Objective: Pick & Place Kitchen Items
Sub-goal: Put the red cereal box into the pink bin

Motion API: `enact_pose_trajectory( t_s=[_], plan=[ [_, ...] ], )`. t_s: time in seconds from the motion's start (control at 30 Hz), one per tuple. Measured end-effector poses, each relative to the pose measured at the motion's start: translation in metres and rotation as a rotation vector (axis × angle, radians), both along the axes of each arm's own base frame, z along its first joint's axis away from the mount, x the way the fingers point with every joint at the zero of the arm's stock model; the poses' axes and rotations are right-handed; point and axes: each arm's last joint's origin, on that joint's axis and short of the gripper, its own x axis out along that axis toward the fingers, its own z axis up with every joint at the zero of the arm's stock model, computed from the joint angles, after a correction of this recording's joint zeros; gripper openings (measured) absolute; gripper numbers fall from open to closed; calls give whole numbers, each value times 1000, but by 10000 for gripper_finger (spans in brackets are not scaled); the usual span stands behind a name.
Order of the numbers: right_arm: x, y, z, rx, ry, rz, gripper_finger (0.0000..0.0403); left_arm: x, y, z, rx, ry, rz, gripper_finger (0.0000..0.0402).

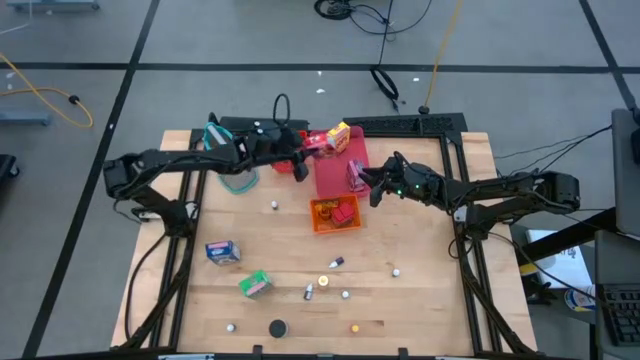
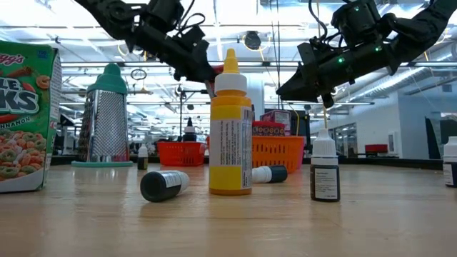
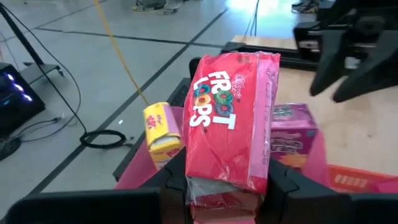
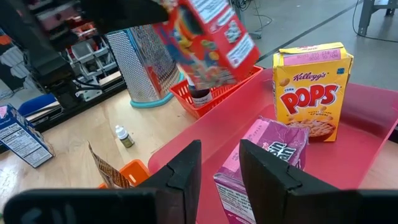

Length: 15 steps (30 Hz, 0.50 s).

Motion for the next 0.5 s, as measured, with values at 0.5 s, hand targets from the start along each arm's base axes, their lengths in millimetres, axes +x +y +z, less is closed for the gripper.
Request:
enact_pose_trajectory(
  t_s=[0.5],
  plan=[
    [0, 0, 0, -13, 6, 3, 100, 16, 23, -32, -20, -16, -57, 104]
  ],
)
